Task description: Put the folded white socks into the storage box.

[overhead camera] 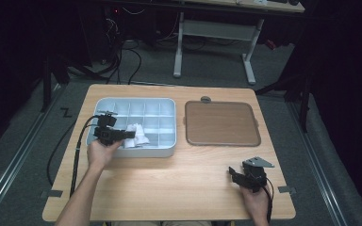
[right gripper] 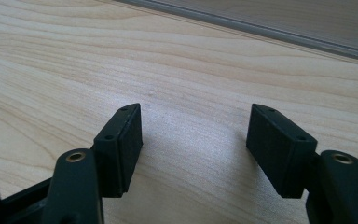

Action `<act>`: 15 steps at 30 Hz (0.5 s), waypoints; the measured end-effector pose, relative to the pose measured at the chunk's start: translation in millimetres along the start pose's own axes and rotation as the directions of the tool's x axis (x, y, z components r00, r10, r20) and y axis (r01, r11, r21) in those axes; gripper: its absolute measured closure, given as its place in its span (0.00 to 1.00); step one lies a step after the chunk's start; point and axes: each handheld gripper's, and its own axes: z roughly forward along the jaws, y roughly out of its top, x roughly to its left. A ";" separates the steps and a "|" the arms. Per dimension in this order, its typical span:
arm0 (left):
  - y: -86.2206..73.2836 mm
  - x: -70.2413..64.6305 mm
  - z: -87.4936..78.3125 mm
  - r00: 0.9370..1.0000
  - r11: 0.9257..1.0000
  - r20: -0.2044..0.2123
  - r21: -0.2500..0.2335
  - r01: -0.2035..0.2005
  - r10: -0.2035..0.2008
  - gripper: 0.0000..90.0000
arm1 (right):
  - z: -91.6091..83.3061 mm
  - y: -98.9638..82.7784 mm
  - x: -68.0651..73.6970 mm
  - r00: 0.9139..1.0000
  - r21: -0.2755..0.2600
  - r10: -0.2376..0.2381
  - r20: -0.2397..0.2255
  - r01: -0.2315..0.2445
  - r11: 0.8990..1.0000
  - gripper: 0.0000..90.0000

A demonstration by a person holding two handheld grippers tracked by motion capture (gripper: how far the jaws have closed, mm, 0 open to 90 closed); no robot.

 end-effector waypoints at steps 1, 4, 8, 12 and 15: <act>-0.4 0.3 0.2 1.000 1.000 -0.004 0.003 -0.006 0.006 0.78 | 0.0 0.0 0.0 1.000 0.000 0.000 0.000 0.000 1.000 0.40; -3.0 0.3 1.0 0.999 0.999 -0.016 0.011 -0.033 0.033 0.78 | 0.0 0.0 0.0 1.000 0.000 0.000 0.000 0.000 1.000 0.40; -5.7 0.2 2.2 0.998 0.998 -0.030 0.021 -0.058 0.058 0.79 | 0.0 0.0 0.0 1.000 0.000 0.000 0.000 0.000 1.000 0.40; -5.8 0.6 2.3 0.998 0.998 -0.030 0.025 -0.058 0.059 0.79 | 0.0 0.0 0.0 1.000 0.000 0.000 0.001 0.000 1.000 0.40; -7.7 0.6 3.3 0.997 0.997 -0.038 0.036 -0.069 0.071 0.79 | 0.0 0.0 0.0 1.000 0.000 0.000 0.000 0.000 1.000 0.40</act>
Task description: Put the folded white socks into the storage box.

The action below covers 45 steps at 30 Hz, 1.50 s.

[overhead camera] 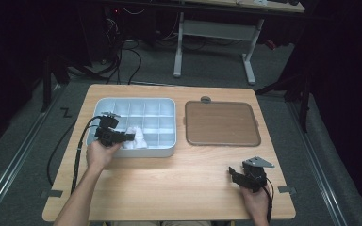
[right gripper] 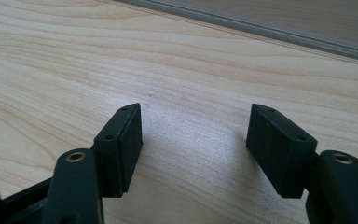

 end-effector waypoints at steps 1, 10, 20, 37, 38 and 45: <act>-0.9 0.3 0.9 1.000 1.000 -0.004 0.009 -0.007 0.007 0.79 | 0.0 0.0 0.0 1.000 0.000 0.000 0.000 0.000 1.000 0.40; -5.1 0.0 5.9 1.000 0.999 -0.016 0.037 -0.019 0.020 0.79 | 0.0 0.0 -0.2 1.000 0.000 0.000 -0.001 0.000 1.000 0.40; -13.9 -1.6 16.5 0.998 0.996 -0.037 0.073 -0.050 0.052 0.80 | 0.0 0.0 -0.3 1.000 -0.001 0.000 -0.002 0.000 1.000 0.40; -17.9 -9.3 22.9 0.980 0.980 -0.108 0.126 -0.154 0.168 0.80 | 0.0 0.0 0.0 1.000 0.000 -0.001 0.000 0.001 1.000 0.40; -18.0 -9.4 23.3 0.979 0.979 -0.111 0.130 -0.156 0.170 0.80 | 0.0 0.0 0.0 1.000 0.000 0.000 0.000 0.000 1.000 0.40; -17.5 -9.3 23.5 0.982 0.981 -0.109 0.129 -0.142 0.156 0.79 | 0.0 0.0 0.1 1.000 0.000 -0.001 0.000 0.001 1.000 0.40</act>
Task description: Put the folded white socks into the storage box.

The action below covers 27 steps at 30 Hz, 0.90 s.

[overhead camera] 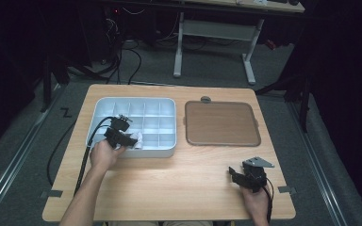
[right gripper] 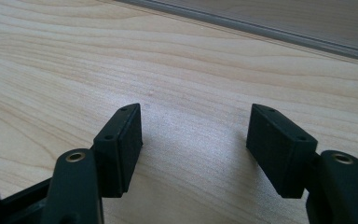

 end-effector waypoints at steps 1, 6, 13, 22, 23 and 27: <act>-0.2 -0.2 0.0 1.000 1.000 0.000 -0.004 -0.003 0.003 0.78 | 0.0 0.0 0.0 1.000 0.000 0.000 0.000 0.000 1.000 0.40; 0.3 -0.8 -1.4 1.000 1.000 -0.002 -0.017 -0.008 0.007 0.75 | 0.0 0.0 -0.4 1.000 -0.001 -0.001 -0.001 0.001 1.000 0.40; 2.9 -2.2 -5.9 1.000 0.999 0.001 -0.044 0.009 -0.009 0.71 | 0.0 0.0 -0.4 1.000 -0.001 0.001 -0.002 -0.001 1.000 0.40; 9.9 -3.3 -18.1 0.999 0.995 0.026 -0.092 0.045 -0.043 0.60 | 0.0 0.0 -0.4 1.000 -0.001 0.001 -0.002 -0.001 1.000 0.40; 10.7 -3.5 -19.8 0.998 0.994 0.031 -0.098 0.052 -0.049 0.60 | 0.0 0.0 -0.4 1.000 -0.001 0.000 -0.002 0.000 1.000 0.40; 13.0 -5.0 -27.3 0.997 0.991 0.045 -0.123 0.060 -0.055 0.55 | 0.0 0.0 -0.3 1.000 -0.001 0.000 -0.002 0.000 1.000 0.40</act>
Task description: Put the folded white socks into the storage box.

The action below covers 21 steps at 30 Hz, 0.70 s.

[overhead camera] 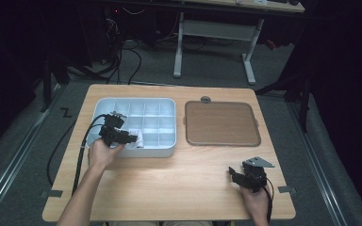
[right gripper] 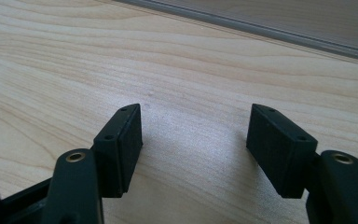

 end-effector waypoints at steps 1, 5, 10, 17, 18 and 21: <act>0.6 -0.9 -2.2 1.000 1.000 0.005 -0.005 -0.002 0.002 0.54 | 0.0 0.0 0.0 1.000 0.000 0.000 0.000 0.000 1.000 0.40; 0.1 -8.6 -11.0 1.000 1.000 0.020 -0.023 -0.009 0.010 0.50 | 0.0 0.0 0.0 1.000 0.000 0.000 0.000 0.000 1.000 0.40; -3.4 -20.4 -21.0 0.999 1.000 0.040 -0.024 -0.020 0.021 0.44 | -0.1 0.0 -0.1 1.000 0.001 0.000 0.000 0.000 1.000 0.40; -12.1 -33.9 -24.5 0.997 0.999 0.063 0.001 -0.036 0.036 0.41 | 0.0 0.0 -0.1 1.000 0.000 0.001 -0.001 -0.001 1.000 0.40; -13.7 -35.6 -24.0 0.997 0.999 0.066 0.006 -0.040 0.040 0.41 | 0.0 0.0 -0.1 1.000 0.000 0.000 -0.001 0.000 1.000 0.40; -16.1 -37.4 -19.8 0.997 0.999 0.067 0.021 -0.042 0.040 0.41 | 0.0 0.0 -0.2 1.000 0.000 0.001 -0.001 -0.001 1.000 0.40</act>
